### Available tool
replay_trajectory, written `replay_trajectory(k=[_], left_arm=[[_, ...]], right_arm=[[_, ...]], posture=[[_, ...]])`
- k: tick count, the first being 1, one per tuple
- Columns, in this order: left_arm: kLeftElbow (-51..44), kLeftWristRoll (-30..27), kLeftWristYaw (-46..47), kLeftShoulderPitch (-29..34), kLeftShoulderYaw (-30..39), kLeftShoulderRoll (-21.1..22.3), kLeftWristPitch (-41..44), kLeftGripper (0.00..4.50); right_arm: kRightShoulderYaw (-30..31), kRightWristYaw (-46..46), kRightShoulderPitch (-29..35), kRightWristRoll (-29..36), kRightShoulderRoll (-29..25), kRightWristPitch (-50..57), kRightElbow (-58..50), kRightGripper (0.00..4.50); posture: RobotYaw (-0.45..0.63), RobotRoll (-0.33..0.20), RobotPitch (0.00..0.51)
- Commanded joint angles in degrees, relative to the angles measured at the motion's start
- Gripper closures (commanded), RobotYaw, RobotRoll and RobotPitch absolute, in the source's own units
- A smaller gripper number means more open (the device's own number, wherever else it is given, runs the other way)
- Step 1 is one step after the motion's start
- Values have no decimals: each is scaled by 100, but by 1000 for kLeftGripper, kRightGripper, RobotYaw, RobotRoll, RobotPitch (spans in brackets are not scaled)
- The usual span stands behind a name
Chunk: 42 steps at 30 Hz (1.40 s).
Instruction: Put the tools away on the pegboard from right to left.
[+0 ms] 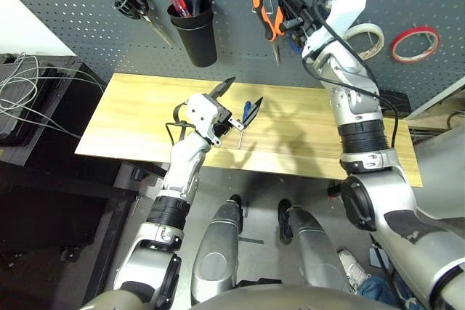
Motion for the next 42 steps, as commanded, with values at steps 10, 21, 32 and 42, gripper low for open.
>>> replay_trajectory(k=[10, 21, 32, 42], left_arm=[[16, 129, 42, 33, -12, -7, 32, 0], [8, 147, 73, 56, -17, -14, 34, 0], [-48, 149, 84, 109, -21, 6, 62, 0], [-125, 158, 90, 180, -35, 7, 92, 0]], right_arm=[[-195, -17, -760, 82, 306, -1535, 285, 4235], [-112, 9, -1233, -355, 283, -3483, 1576, 4235], [-1, -178, -1591, -960, 195, -5219, 3192, 4235], [-21, -478, -1834, -1224, 156, -5731, 4096, 4235]], posture=[[151, 0, 259], [153, 0, 270], [164, 0, 277], [174, 0, 282]])
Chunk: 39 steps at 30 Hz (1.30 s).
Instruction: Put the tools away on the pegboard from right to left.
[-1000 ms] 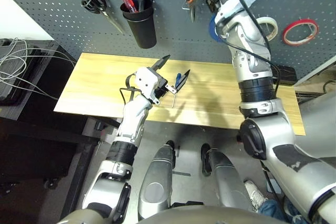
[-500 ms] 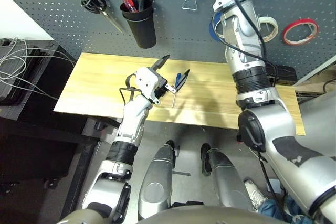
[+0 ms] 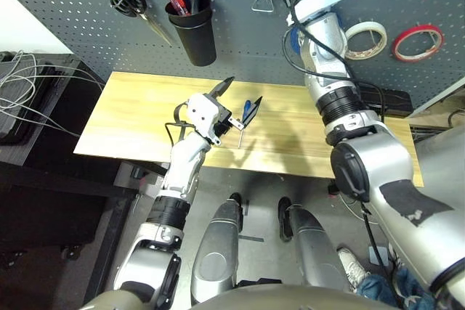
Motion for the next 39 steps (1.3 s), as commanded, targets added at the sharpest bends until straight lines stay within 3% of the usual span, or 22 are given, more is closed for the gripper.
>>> replay_trajectory(k=[1, 18, 39], left_arm=[[-90, 63, -6, 138, -36, 1, 53, 0], [-236, 78, 36, 228, -10, 29, 141, 0], [-237, 91, 158, 251, -18, 15, 130, 0]], right_arm=[[29, -129, -146, -108, -9, -229, 194, 4235], [34, -682, -240, -326, 7, -297, 726, 4235], [45, -621, -452, -265, 104, -322, 603, 4235]], posture=[[175, 0, 283], [196, 0, 292], [196, 0, 296]])
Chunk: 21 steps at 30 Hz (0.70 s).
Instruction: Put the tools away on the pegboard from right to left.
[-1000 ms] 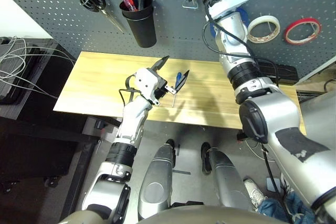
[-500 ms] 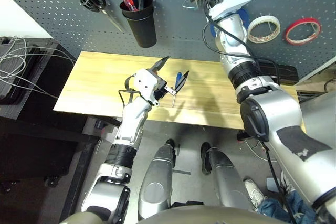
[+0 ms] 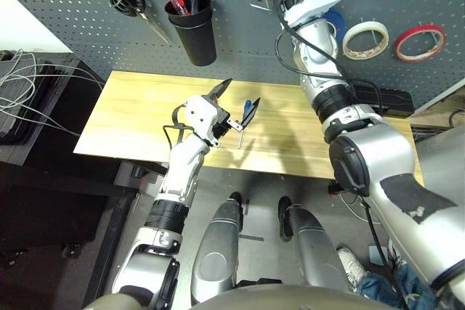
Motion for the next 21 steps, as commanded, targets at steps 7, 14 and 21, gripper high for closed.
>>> replay_trajectory(k=[7, 14, 21], left_arm=[[-38, 74, 9, 158, -27, -11, 0, 0], [-48, 80, 41, 164, -28, -32, -1, 0], [-76, 85, 47, 232, -31, -21, -2, 0]], right_arm=[[21, 6, -149, -2, 50, -101, -124, 4235], [26, -105, -82, -49, 51, -73, 35, 4235], [63, -369, -7, -135, 69, 34, 245, 4235]], posture=[[192, 0, 297], [198, 0, 302], [203, 0, 304]])
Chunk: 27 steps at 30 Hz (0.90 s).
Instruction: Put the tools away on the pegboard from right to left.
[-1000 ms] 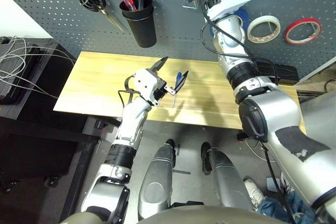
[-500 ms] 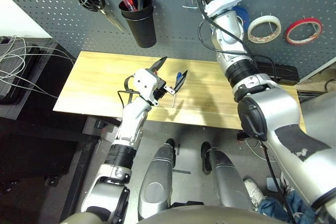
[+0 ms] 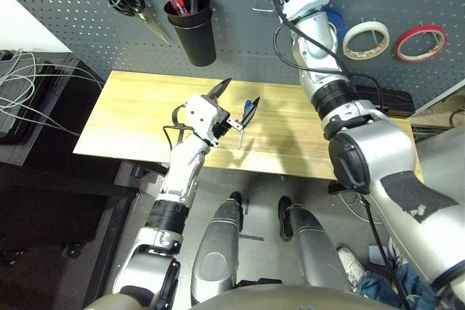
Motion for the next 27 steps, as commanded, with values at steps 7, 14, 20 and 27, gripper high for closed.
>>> replay_trajectory(k=[7, 14, 20, 27], left_arm=[[-25, 92, 10, 78, -26, -7, -20, 0], [9, 101, 28, 73, -30, -9, -41, 0], [50, 101, 22, 42, -24, 4, -52, 0], [152, 107, -17, -43, -40, 3, -79, 0]], right_arm=[[6, -387, 116, -174, 135, 343, 313, 4235], [44, -454, 248, -222, 158, 553, 358, 4235], [45, -429, 436, -215, 178, 677, 323, 4235], [-160, -432, 563, 58, 228, 1175, 201, 3500]], posture=[[206, 0, 301], [206, 0, 297], [202, 0, 293], [194, 0, 286]])
